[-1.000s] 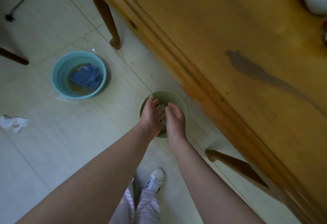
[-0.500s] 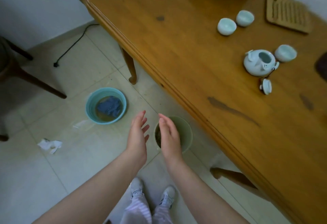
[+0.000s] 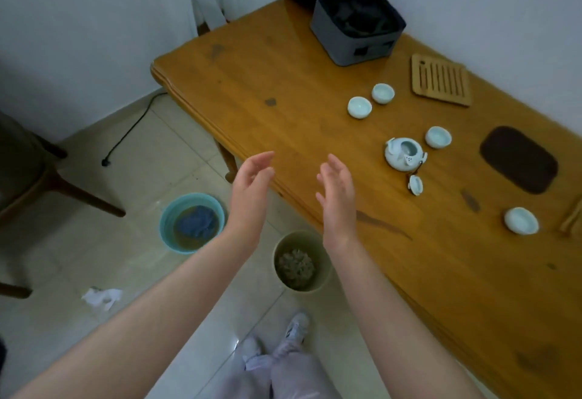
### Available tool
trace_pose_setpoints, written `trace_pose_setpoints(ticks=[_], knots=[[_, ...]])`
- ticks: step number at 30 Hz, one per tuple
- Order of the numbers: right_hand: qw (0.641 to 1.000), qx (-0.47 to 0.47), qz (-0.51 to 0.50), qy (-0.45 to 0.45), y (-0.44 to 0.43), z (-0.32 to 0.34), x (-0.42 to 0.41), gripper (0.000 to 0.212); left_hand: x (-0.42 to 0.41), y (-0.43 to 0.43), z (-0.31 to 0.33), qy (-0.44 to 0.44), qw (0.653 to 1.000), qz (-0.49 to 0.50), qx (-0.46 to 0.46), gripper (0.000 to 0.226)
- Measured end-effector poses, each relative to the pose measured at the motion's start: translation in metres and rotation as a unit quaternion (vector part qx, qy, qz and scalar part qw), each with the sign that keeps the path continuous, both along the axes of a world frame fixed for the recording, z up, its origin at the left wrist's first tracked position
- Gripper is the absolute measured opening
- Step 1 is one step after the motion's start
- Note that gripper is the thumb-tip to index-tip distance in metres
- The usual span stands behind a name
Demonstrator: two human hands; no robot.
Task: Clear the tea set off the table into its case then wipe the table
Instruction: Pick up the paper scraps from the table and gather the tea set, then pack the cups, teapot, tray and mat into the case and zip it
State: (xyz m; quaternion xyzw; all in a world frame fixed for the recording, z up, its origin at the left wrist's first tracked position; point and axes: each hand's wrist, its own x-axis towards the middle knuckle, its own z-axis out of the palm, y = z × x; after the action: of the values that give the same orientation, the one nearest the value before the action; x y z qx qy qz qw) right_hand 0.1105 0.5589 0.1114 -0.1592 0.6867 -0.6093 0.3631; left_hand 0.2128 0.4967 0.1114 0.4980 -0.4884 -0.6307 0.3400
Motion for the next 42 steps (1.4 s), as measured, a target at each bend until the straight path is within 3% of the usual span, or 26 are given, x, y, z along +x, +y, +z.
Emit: trace_pose_setpoints(ticks=[10,16,28,35,42], knots=[[0.991,0.032,-0.129,0.007,0.016,-0.007,-0.113,0.051,-0.088,-0.038,-0.009,-0.082,0.99,-0.117,-0.004,0.028],[0.989,0.055,-0.133,0.028,-0.006,-0.012,-0.155,0.053,-0.125,-0.068,-0.027,-0.131,0.973,-0.181,-0.053,0.027],[0.973,0.183,-0.073,0.124,-0.107,-0.054,-0.19,0.07,-0.2,-0.191,-0.056,-0.185,0.943,-0.274,-0.042,0.029],[0.912,0.307,-0.054,0.266,-0.174,-0.074,-0.214,0.076,-0.256,-0.292,-0.064,-0.211,0.922,-0.325,-0.024,0.03],[0.85,0.435,-0.009,0.298,-0.211,-0.083,-0.237,0.089,-0.344,-0.389,-0.046,-0.188,0.939,-0.277,0.084,0.069]])
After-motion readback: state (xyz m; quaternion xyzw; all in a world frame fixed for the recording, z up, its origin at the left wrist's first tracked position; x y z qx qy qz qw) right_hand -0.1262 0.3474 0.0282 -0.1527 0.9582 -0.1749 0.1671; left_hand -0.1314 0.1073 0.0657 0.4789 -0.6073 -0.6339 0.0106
